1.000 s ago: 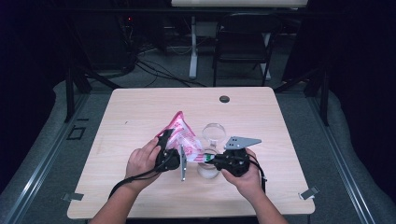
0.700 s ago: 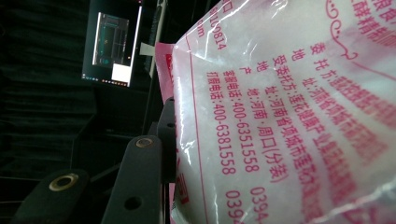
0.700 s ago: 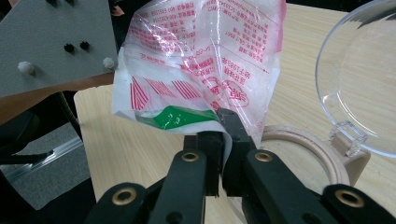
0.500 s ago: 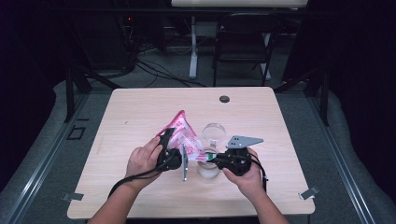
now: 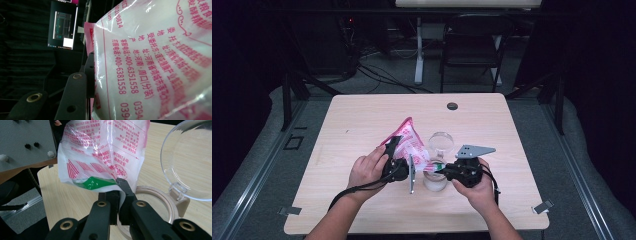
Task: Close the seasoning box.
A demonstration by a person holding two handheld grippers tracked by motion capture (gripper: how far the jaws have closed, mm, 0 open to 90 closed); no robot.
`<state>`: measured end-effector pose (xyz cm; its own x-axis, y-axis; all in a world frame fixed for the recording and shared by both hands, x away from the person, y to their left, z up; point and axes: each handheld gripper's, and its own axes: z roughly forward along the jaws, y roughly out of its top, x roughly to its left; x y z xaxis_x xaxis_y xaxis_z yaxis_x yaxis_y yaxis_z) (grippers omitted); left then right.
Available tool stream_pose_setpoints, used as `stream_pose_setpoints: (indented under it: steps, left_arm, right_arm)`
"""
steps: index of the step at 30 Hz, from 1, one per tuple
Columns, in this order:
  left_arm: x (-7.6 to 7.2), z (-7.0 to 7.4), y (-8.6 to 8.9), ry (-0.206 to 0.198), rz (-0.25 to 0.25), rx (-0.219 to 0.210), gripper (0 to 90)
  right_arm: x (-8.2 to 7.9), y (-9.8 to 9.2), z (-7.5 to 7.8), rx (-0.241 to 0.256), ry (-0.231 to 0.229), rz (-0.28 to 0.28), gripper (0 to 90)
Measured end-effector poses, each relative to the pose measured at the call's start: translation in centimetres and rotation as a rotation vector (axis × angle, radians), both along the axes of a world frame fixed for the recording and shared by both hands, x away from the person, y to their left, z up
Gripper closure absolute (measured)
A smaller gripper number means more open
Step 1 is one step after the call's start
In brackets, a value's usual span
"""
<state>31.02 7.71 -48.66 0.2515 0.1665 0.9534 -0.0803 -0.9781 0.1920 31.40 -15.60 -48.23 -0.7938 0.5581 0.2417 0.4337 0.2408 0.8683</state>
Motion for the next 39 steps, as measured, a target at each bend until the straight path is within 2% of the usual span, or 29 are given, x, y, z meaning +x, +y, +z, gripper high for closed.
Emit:
stream_pose_setpoints:
  steps: [28,39]
  left_arm:
    - [-0.03,0.17,-0.52,-0.017,-0.003,0.022,65.3]
    - [-0.18,0.24,-0.52,-0.043,-0.01,0.022,65.4]
  right_arm:
    - [0.2,-0.24,-0.35,-0.011,0.006,-0.011,88.3]
    - [0.24,-0.22,-0.47,-0.015,0.006,-0.009,88.4]
